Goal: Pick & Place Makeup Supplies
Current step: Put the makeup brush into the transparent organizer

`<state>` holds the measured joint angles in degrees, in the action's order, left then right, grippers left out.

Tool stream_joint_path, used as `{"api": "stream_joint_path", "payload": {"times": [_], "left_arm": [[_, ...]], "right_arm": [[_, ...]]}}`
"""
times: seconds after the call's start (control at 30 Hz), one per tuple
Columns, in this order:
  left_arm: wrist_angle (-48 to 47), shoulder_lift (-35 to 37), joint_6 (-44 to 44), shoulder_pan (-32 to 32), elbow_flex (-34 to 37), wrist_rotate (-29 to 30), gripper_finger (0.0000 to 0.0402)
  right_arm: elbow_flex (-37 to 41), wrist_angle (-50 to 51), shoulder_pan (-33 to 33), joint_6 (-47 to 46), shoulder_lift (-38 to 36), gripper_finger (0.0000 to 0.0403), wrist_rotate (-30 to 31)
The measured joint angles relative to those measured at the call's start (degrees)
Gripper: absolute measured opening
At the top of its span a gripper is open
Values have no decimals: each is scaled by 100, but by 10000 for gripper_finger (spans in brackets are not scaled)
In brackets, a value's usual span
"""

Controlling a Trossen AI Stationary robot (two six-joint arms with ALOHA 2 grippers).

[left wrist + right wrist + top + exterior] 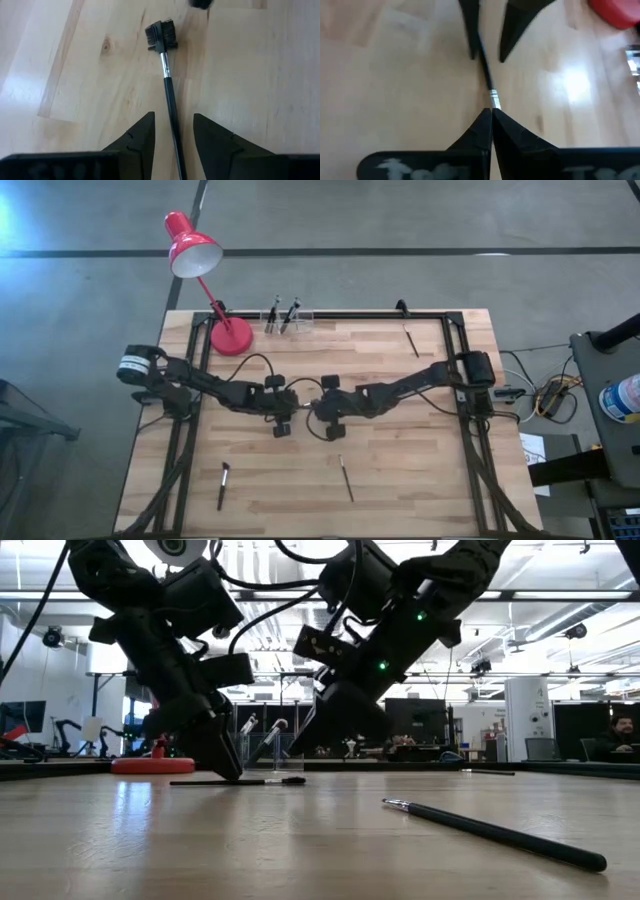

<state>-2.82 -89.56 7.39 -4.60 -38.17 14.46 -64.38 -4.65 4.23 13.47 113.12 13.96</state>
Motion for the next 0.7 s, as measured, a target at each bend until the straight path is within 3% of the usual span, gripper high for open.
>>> {"api": "stream_joint_path", "payload": {"times": [0.2, 0.47, 0.7], "left_arm": [[-32, 0, 10, 4, 2, -1, 126], [28, -89, 16, 90, 81, -235, 123], [32, -355, -39, 125, 92, -321, 49]], "right_arm": [[0, 126, -113, -180, 44, 21, -156], [0, 189, -259, 3, 214, 87, -111], [0, 109, -295, 199, 212, 106, -166]]}}
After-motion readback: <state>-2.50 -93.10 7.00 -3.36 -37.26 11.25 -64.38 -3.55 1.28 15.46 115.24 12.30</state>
